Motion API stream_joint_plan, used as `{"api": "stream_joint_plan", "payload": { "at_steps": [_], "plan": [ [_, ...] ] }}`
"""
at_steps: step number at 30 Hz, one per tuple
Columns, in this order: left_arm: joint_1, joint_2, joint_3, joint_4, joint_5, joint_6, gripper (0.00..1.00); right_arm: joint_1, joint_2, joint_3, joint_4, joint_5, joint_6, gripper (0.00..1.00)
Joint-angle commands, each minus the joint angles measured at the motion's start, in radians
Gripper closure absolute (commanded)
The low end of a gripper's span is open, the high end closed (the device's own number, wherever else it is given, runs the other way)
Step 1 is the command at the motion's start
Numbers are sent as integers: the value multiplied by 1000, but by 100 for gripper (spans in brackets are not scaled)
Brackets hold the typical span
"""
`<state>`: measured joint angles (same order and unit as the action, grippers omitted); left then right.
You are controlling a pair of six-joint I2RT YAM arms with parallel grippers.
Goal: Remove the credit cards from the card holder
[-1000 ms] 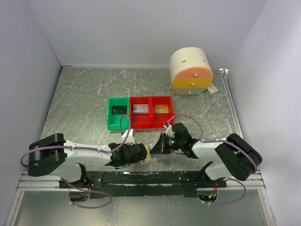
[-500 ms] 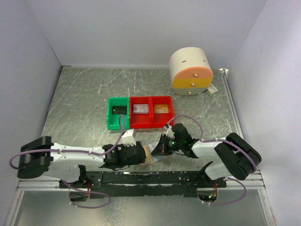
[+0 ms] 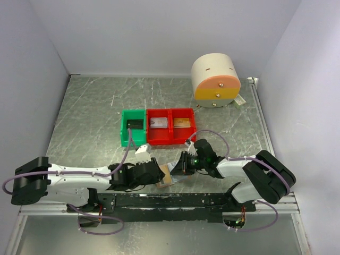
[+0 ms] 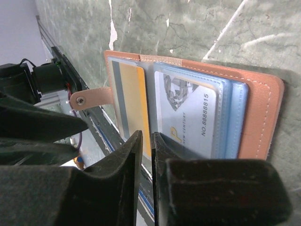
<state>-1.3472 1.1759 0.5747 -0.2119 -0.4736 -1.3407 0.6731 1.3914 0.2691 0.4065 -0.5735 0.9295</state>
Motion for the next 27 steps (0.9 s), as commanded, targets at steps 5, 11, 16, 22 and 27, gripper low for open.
{"api": "stream_joint_plan", "payload": {
  "at_steps": [5, 11, 16, 22, 27],
  "plan": [
    [40, 106, -13, 102, 39, -1, 58, -6, 6, 16, 32, -11, 1, 84],
    [61, 131, -63, 144, 56, -30, 60, -6, 40, 18, 58, -39, 6, 82],
    [91, 121, -141, 285, 104, -19, 60, -4, 46, 16, 58, -44, 4, 81],
    [95, 150, -134, 262, 108, -26, 64, -5, 66, 23, 58, -48, 0, 80],
    [95, 203, -88, 219, 109, -19, 67, -6, 77, 24, 55, -31, 2, 80]
  ]
}}
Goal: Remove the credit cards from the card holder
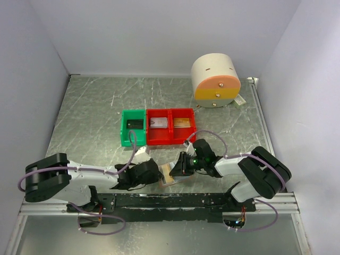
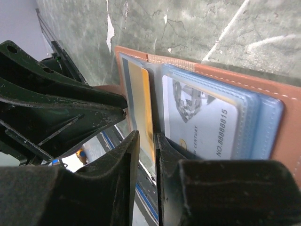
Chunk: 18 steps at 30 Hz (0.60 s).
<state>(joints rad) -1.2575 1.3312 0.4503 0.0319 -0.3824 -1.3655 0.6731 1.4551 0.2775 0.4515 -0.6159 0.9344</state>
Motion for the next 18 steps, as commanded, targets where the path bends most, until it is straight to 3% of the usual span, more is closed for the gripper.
{"api": "stream_joint_plan", "payload": {
  "at_steps": [1, 9, 18],
  "plan": [
    [6, 58, 45, -32, 16, 6, 68, -6, 16, 15, 10, 15, -1, 80],
    [4, 79, 76, -91, 10, 0, 70, -6, 1, 4, 39, 12, 19, 86],
    [4, 115, 110, -142, 12, 4, 72, -31, -34, -4, 15, -2, 21, 79]
  ]
}}
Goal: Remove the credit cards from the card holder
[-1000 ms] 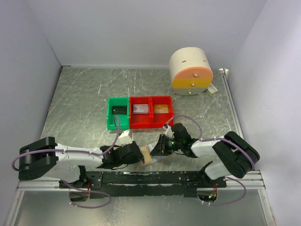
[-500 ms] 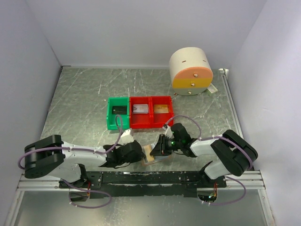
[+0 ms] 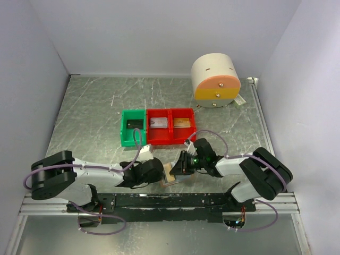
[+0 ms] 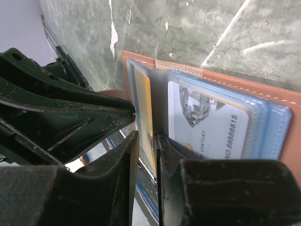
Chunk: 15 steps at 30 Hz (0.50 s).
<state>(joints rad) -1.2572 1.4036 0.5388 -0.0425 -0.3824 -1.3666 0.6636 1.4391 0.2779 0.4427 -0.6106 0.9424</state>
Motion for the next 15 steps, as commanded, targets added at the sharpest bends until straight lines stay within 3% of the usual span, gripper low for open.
{"api": "stream_joint_plan", "payload": {
  "at_steps": [1, 15],
  "plan": [
    [4, 50, 28, -73, 13, 7, 72, -28, -17, -9, 40, -17, 19, 79],
    [-2, 69, 65, -152, -4, -4, 74, -95, -27, -42, 64, -46, 41, 79]
  ]
}}
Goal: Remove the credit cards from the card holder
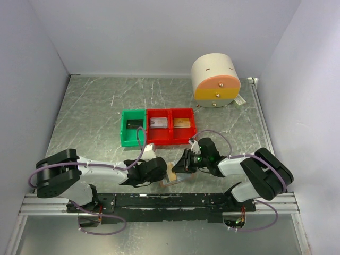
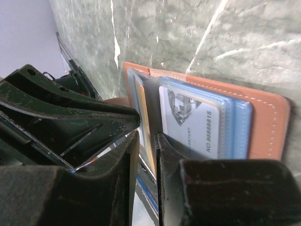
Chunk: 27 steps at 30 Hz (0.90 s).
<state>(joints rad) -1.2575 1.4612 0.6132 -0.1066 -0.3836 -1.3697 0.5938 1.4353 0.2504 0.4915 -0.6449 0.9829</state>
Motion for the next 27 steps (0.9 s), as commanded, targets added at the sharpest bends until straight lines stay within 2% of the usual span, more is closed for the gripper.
{"api": "stream_joint_plan", "payload": {
  "at_steps": [1, 10, 17, 23, 27],
  "plan": [
    [-2, 6, -13, -86, -4, -2, 74, -29, -25, -14, 15, -14, -1, 79],
    [-3, 15, -5, -82, -1, 6, 74, -29, 23, -17, 70, -67, -3, 85],
    [-3, 8, 0, -98, -8, 5, 74, -31, 20, -19, 71, -71, -11, 99],
    [-4, -7, -5, -125, -18, -5, 74, -53, -92, -4, -108, 3, -92, 100],
    [-6, -25, -19, -122, -23, -11, 74, -93, -126, -10, -168, -14, -136, 100]
  ]
}}
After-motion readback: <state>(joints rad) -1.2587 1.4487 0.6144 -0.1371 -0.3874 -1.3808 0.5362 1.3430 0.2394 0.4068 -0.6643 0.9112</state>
